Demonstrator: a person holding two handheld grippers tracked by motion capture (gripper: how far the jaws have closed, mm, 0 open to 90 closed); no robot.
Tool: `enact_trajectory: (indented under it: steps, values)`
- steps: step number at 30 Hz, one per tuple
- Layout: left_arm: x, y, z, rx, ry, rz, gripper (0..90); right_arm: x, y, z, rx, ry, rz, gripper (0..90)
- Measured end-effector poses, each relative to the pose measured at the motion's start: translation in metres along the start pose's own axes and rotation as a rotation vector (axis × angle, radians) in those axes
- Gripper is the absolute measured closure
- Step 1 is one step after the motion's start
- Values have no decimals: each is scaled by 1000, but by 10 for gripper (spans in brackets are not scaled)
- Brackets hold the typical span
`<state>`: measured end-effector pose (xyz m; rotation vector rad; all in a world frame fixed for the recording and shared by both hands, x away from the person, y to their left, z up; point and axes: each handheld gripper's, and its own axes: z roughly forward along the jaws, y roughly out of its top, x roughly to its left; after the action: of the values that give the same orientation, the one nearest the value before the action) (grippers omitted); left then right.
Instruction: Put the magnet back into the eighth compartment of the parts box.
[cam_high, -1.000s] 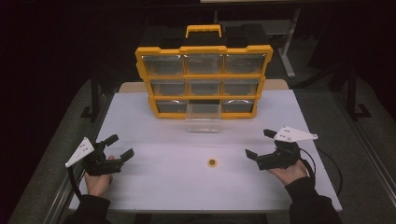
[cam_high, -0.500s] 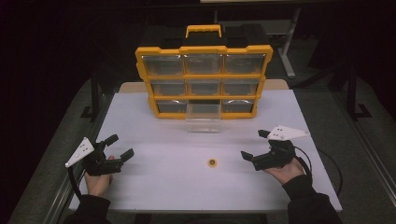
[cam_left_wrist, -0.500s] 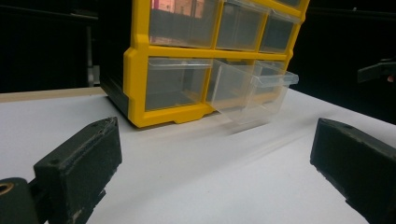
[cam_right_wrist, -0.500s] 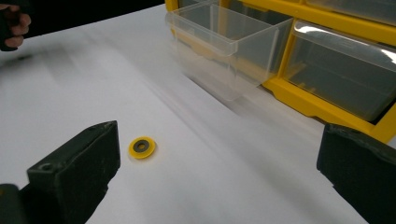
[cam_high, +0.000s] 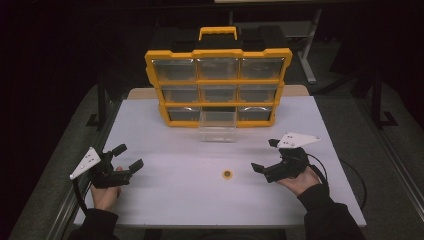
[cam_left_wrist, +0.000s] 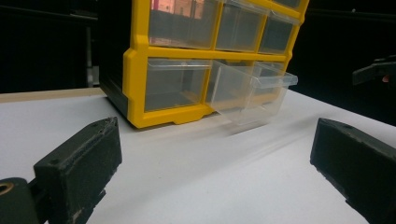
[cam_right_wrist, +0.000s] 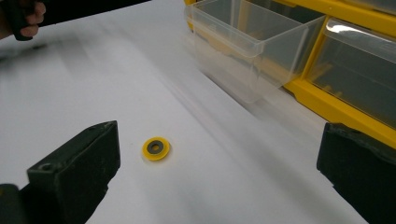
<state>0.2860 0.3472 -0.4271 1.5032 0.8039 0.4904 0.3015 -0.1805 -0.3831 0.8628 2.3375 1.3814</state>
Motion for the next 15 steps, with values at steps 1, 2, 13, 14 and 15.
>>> enact_trajectory:
  steps: [1,2,13,14,15]
  values:
    - [0,0,0,-1,-1,0,18,0,1,1,4,5,-2,0]
    - [0,0,0,-3,-3,-1,18,1,1,2,8,7,-4,0]
    - [0,0,0,-4,-2,-2,18,3,12,9,47,49,-25,0]
    - [0,0,0,-5,-2,-2,18,3,13,10,51,52,-30,0]
    - [0,0,0,-5,-2,-2,18,4,13,11,54,56,-31,0]
